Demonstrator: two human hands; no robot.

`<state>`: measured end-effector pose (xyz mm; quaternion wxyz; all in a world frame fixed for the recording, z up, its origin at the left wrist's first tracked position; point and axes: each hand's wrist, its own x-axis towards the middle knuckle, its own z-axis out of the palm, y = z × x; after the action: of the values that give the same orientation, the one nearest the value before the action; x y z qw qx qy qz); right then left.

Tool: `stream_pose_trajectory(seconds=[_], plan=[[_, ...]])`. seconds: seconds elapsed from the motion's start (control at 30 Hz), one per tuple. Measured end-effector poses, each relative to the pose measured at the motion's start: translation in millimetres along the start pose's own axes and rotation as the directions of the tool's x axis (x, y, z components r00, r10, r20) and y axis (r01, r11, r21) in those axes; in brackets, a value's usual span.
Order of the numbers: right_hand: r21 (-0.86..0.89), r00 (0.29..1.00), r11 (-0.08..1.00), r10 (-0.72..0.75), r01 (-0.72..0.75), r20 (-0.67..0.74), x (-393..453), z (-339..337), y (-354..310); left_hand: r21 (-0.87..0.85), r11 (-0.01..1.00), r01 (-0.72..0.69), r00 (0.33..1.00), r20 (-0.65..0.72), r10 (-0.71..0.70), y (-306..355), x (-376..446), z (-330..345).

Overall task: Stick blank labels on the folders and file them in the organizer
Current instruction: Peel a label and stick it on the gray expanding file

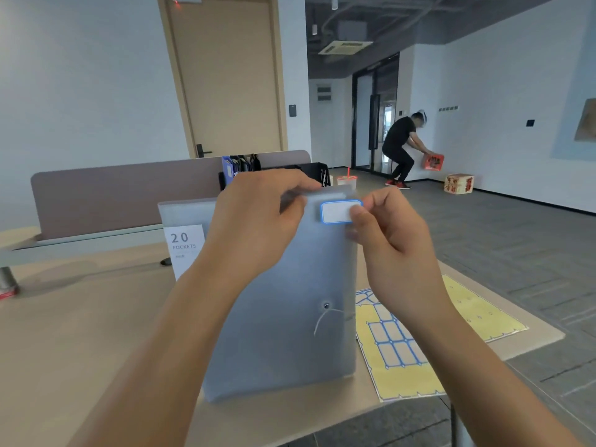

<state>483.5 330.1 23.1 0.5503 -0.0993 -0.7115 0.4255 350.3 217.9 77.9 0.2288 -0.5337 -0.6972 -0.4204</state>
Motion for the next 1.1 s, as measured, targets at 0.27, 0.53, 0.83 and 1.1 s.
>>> stream_pose_trajectory(seconds=[0.27,0.53,0.83,1.1], plan=[[-0.005,0.999,0.999,-0.034,0.034,0.01,0.5,1.4,7.1,0.004,1.0,-0.029,0.999,0.015,0.028,-0.1,-3.0,-0.7],[0.016,0.999,0.999,-0.048,0.048,-0.003,1.6,5.7,9.9,0.036,0.999,-0.01,0.999,0.035,0.009,2.9,-3.0,-0.7],[0.082,1.0,0.996,-0.027,0.026,0.013,3.1,6.8,11.3,0.043,0.999,0.003,1.0,0.017,-0.004,5.1,-5.5,-2.1],[0.062,0.999,0.997,-0.039,0.037,0.034,7.0,8.2,10.0,0.04,0.999,0.009,1.0,0.016,-0.01,7.7,-6.8,-3.9]])
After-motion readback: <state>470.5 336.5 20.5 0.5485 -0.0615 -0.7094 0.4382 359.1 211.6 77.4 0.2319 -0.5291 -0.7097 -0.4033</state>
